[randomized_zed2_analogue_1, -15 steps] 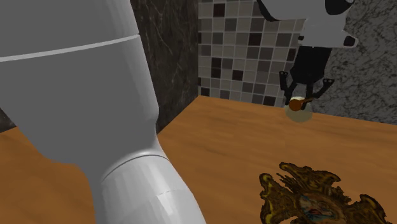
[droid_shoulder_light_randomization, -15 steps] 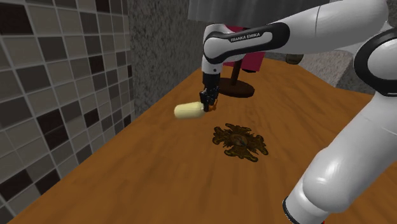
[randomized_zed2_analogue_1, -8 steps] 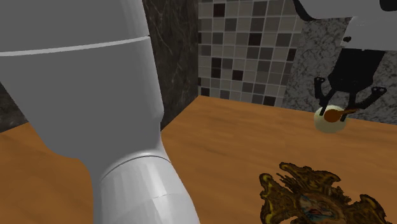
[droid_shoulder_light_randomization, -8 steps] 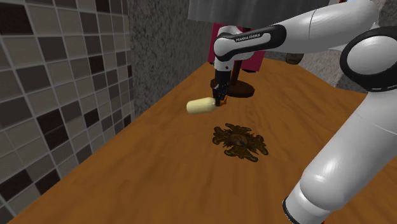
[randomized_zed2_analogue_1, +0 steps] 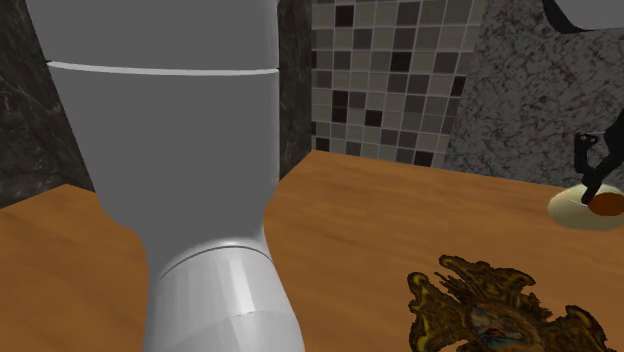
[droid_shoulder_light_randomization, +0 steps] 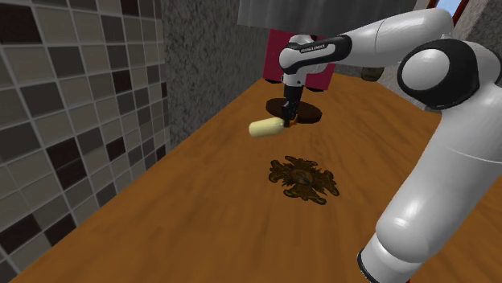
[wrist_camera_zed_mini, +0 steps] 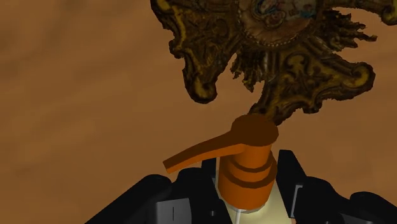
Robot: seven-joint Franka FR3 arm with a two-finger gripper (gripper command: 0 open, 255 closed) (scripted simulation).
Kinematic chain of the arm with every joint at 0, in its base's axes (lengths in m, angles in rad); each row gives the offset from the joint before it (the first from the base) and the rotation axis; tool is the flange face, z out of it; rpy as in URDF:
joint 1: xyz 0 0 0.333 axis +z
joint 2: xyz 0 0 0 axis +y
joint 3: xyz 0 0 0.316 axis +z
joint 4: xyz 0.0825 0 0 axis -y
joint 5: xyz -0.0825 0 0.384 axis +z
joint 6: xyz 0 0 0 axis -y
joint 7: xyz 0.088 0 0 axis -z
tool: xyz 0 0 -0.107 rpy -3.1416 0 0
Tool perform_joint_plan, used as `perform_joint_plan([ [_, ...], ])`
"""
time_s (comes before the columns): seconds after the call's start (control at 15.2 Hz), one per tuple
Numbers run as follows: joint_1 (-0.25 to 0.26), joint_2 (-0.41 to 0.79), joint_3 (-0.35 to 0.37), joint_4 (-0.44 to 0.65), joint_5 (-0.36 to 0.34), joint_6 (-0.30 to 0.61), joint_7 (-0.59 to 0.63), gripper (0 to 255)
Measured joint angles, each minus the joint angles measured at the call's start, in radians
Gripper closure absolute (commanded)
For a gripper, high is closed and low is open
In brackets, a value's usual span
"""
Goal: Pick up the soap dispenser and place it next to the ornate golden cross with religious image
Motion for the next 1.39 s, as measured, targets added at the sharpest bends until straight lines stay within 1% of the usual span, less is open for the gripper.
perform_joint_plan([
  [0.26,-0.046,0.061,-0.038,0.082,0.004,-0.017,-0.085,255],
  [0.46,-0.09,0.146,-0.067,0.19,0.017,-0.037,-0.16,255],
  [0.59,-0.113,0.183,-0.079,0.235,0.024,-0.044,-0.196,255],
  [0.66,-0.128,0.219,-0.086,0.287,0.031,-0.061,-0.216,255],
  [0.79,-0.16,0.266,-0.099,0.347,0.041,-0.071,-0.261,255],
  [0.92,-0.193,0.328,-0.109,0.441,0.054,-0.102,-0.301,255],
  [1.06,-0.23,0.408,-0.116,0.568,0.07,-0.149,-0.338,255],
  [1.19,-0.266,0.472,-0.121,0.655,0.084,-0.17,-0.372,255],
  [1.32,-0.317,0.576,-0.123,0.824,0.103,-0.234,-0.409,255],
  [1.39,-0.341,0.641,-0.121,0.933,0.113,-0.276,-0.417,255],
])
